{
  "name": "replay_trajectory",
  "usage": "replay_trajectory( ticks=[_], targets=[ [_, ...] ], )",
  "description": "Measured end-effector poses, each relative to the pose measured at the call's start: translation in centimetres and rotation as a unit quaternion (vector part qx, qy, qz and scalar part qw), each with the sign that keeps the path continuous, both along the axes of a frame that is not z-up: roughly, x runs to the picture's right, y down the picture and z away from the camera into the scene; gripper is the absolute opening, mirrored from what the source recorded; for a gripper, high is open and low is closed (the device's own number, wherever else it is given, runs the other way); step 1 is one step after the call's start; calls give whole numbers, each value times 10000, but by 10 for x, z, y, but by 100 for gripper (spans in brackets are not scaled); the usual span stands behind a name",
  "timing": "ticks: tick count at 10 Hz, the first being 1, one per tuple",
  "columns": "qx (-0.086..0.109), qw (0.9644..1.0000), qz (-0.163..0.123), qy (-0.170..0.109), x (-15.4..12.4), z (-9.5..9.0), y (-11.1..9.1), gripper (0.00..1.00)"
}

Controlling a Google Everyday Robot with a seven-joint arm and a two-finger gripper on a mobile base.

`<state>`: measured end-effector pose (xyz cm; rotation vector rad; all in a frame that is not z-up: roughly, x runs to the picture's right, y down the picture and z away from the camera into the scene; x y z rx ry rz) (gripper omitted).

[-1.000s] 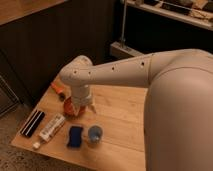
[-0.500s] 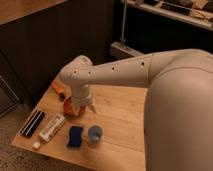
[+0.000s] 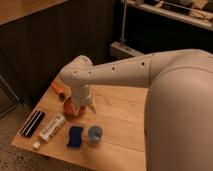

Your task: Stand the bottle upright

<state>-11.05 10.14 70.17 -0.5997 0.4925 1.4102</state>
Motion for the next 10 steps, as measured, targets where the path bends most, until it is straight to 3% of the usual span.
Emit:
replay_trajectory(
  ticks=[2,4,5,7,8,9,10],
  targets=[
    [283,9973,-484,-477,-7,-4,-9,65],
    [594,9857,-1235,-977,-11,-13,-17,65],
    [735,9720,-1800,-1321,-14,-20,-17,65],
    [759,9507,-2458,-1731,-19,-28,-10,65],
    [711,9298,-2953,-2077,-24,-34,0,65],
    [685,9186,-3183,-2239,-27,-38,5,65],
    [671,9104,-3339,-2350,-29,-40,8,65]
  ],
)
